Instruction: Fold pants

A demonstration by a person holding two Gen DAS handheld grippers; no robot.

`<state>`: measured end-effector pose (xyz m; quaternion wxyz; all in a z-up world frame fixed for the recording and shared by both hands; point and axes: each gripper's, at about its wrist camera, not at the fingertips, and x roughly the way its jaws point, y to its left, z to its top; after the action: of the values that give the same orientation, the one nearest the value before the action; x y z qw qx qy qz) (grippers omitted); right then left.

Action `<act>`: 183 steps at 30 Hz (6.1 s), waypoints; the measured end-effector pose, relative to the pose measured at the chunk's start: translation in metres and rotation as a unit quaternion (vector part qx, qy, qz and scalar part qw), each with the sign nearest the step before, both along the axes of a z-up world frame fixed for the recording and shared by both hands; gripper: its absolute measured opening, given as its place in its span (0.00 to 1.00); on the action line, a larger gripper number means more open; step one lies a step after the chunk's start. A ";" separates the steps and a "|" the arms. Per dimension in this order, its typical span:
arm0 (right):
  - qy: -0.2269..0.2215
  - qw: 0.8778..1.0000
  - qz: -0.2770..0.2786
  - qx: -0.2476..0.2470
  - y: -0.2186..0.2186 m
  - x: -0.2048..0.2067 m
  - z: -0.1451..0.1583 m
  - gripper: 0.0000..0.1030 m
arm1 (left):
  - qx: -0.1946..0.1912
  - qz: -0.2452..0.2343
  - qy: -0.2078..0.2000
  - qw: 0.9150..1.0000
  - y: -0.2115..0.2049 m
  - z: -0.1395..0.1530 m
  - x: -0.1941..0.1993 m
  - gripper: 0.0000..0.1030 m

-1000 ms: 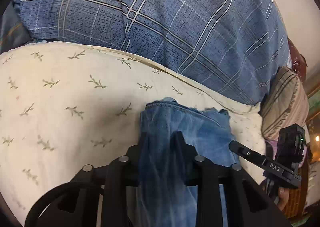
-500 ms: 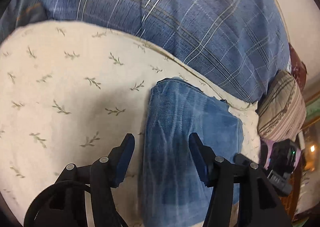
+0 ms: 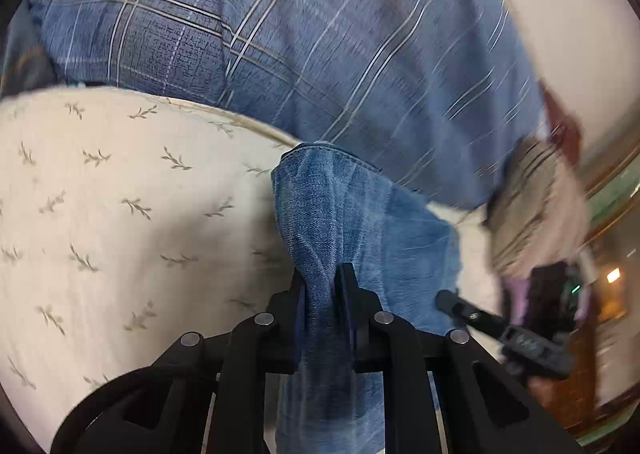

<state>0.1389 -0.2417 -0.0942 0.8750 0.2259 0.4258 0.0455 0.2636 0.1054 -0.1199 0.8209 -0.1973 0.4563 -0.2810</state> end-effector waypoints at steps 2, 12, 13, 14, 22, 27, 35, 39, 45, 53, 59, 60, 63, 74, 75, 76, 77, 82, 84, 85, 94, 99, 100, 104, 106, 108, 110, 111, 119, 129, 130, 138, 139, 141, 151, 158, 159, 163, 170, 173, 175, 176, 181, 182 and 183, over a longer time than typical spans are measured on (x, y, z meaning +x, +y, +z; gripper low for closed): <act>0.025 1.000 -0.003 -0.014 0.000 0.007 -0.014 0.40 | 0.039 0.007 0.013 0.999 -0.006 -0.014 0.003 0.22; 0.002 0.999 -0.034 -0.014 0.014 -0.038 0.016 0.76 | 0.059 0.011 0.030 0.998 0.004 0.009 -0.037 0.45; 0.009 0.999 -0.038 -0.011 0.016 -0.039 0.012 0.76 | 0.068 0.010 0.033 0.997 0.001 0.008 -0.039 0.44; 0.017 0.999 -0.036 0.001 0.017 -0.040 0.007 0.76 | 0.074 0.011 0.042 0.996 -0.001 0.004 -0.041 0.43; 0.072 0.997 -0.040 -0.009 0.020 -0.037 -0.010 0.51 | 0.058 0.016 0.039 0.997 -0.006 0.009 -0.041 0.17; 0.080 0.996 -0.036 -0.024 0.023 -0.039 -0.009 0.36 | 0.059 0.002 0.012 0.998 -0.009 0.013 -0.042 0.14; 0.067 0.997 -0.030 -0.007 0.020 -0.039 -0.012 0.50 | 0.068 0.002 0.039 0.997 -0.005 0.003 -0.037 0.33; 0.057 0.998 -0.033 0.006 0.022 -0.052 -0.015 0.60 | 0.051 0.013 0.047 0.997 0.004 -0.005 -0.055 0.39; 0.042 0.998 -0.037 -0.022 0.032 -0.059 -0.018 0.44 | 0.041 0.009 0.013 0.999 0.001 -0.001 -0.067 0.17; -0.015 0.998 -0.053 -0.013 0.032 -0.106 -0.006 0.57 | 0.037 0.045 -0.008 0.998 0.036 0.000 -0.101 0.36; -0.018 0.991 -0.066 -0.119 0.055 -0.126 -0.005 0.64 | 0.090 0.052 -0.030 0.994 0.036 -0.004 -0.137 0.37; -0.012 0.987 -0.064 -0.148 0.061 -0.122 -0.008 0.64 | 0.102 0.046 -0.034 0.993 0.032 -0.006 -0.137 0.37; 0.000 0.980 -0.060 -0.190 0.067 -0.106 -0.022 0.55 | 0.110 0.036 -0.041 0.992 0.019 -0.011 -0.137 0.37; -0.001 0.975 -0.075 -0.207 0.069 -0.094 -0.027 0.11 | 0.112 0.050 -0.064 0.990 0.007 -0.019 -0.126 0.02; 0.006 0.977 -0.078 -0.200 0.066 -0.093 -0.031 0.12 | 0.116 0.050 -0.063 0.990 0.006 -0.022 -0.127 0.03; 0.011 0.977 -0.077 -0.198 0.066 -0.093 -0.034 0.12 | 0.121 0.051 -0.060 0.990 0.004 -0.024 -0.127 0.03; 0.012 0.978 -0.076 -0.195 0.066 -0.093 -0.036 0.14 | 0.124 0.050 -0.056 0.989 0.003 -0.026 -0.128 0.04; -0.005 0.990 -0.088 -0.107 0.054 -0.114 -0.027 0.37 | 0.152 0.050 -0.073 0.984 0.001 -0.017 -0.152 0.33; 0.001 0.991 -0.098 -0.094 0.055 -0.126 -0.028 0.50 | 0.174 0.066 -0.089 0.978 0.001 -0.015 -0.171 0.40; 0.004 0.991 -0.099 -0.089 0.057 -0.131 -0.029 0.50 | 0.179 0.066 -0.091 0.977 0.000 -0.016 -0.178 0.42; 0.001 0.989 -0.088 -0.121 0.093 -0.165 -0.034 0.75 | 0.255 0.042 -0.126 0.958 -0.020 -0.016 -0.229 0.50; 0.005 0.987 -0.083 -0.136 0.105 -0.181 -0.031 0.83 | 0.238 0.053 -0.139 0.960 -0.018 -0.012 -0.250 0.52; 0.009 0.987 -0.079 -0.137 0.106 -0.182 -0.031 0.83 | 0.242 0.055 -0.151 0.957 -0.019 -0.009 -0.256 0.52; 0.010 0.987 -0.068 -0.146 0.114 -0.185 -0.022 0.83 | 0.263 0.063 -0.180 0.946 -0.021 0.004 -0.273 0.53; -0.005 0.987 -0.071 -0.147 0.117 -0.190 -0.014 0.83 | 0.259 0.061 -0.167 0.949 -0.018 0.011 -0.281 0.53; -0.018 0.987 -0.079 -0.139 0.118 -0.197 -0.004 0.83 | 0.255 0.060 -0.158 0.952 -0.015 0.019 -0.288 0.52; -0.026 0.987 -0.080 -0.135 0.119 -0.201 0.006 0.83 | 0.261 0.076 -0.171 0.947 -0.010 0.032 -0.297 0.53; -0.031 0.987 -0.081 -0.136 0.120 -0.205 0.012 0.83 | 0.264 0.086 -0.180 0.944 -0.009 0.041 -0.303 0.53; -0.051 0.980 -0.104 -0.163 0.130 -0.220 0.048 0.83 | 0.260 0.103 -0.178 0.943 -0.002 0.078 -0.323 0.60; -0.049 0.980 -0.093 -0.168 0.143 -0.223 0.051 0.83 | 0.248 0.081 -0.159 0.952 0.007 0.095 -0.322 0.60; -0.050 0.980 -0.092 -0.171 0.144 -0.224 0.051 0.83 | 0.248 0.082 -0.159 0.952 0.009 0.096 -0.321 0.60; -0.046 0.974 -0.100 -0.196 0.152 -0.223 0.054 0.83 | 0.248 0.087 -0.174 0.949 0.011 0.098 -0.325 0.61; -0.045 0.975 -0.099 -0.196 0.152 -0.222 0.054 0.83 | 0.246 0.088 -0.172 0.950 0.011 0.098 -0.324 0.61; -0.044 0.975 -0.098 -0.193 0.151 -0.222 0.053 0.83 | 0.245 0.087 -0.173 0.950 0.011 0.097 -0.324 0.61; -0.043 0.972 -0.110 -0.201 0.148 -0.224 0.056 0.83 | 0.250 0.075 -0.178 0.949 0.008 0.094 -0.322 0.61; -0.039 0.971 -0.118 -0.206 0.147 -0.223 0.057 0.83 | 0.252 0.073 -0.179 0.948 0.006 0.095 -0.322 0.61; -0.039 0.970 -0.117 -0.208 0.147 -0.223 0.057 0.83 | 0.252 0.073 -0.179 0.948 0.006 0.095 -0.322 0.61; -0.041 0.970 -0.116 -0.209 0.148 -0.223 0.058 0.83 | 0.253 0.073 -0.178 0.948 0.006 0.095 -0.322 0.61; -0.042 0.970 -0.110 -0.214 0.152 -0.222 0.059 0.83 | 0.254 0.075 -0.174 0.949 0.006 0.096 -0.319 0.61; -0.044 0.970 -0.110 -0.214 0.153 -0.222 0.061 0.83 | 0.254 0.075 -0.177 0.948 0.006 0.097 -0.320 0.61; -0.046 0.969 -0.109 -0.216 0.154 -0.222 0.062 0.83 | 0.254 0.075 -0.178 0.948 0.006 0.096 -0.321 0.61; -0.047 0.969 -0.109 -0.218 0.154 -0.222 0.063 0.83 | 0.256 0.075 -0.178 0.947 0.005 0.095 -0.321 0.61; -0.048 0.968 -0.108 -0.222 0.157 -0.223 0.063 0.83 | 0.256 0.075 -0.175 0.948 0.006 0.093 -0.322 0.61; -0.048 0.968 -0.108 -0.223 0.157 -0.223 0.063 0.83 | 0.258 0.075 -0.175 0.947 0.006 0.093 -0.321 0.61; -0.047 0.968 -0.108 -0.223 0.157 -0.223 0.063 0.83 | 0.258 0.074 -0.175 0.947 0.006 0.093 -0.321 0.61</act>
<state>-0.0842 -0.0842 -0.0316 0.9221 0.0677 0.3564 -0.1349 -0.0578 0.1113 -0.0267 0.9293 0.0404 0.3463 -0.1219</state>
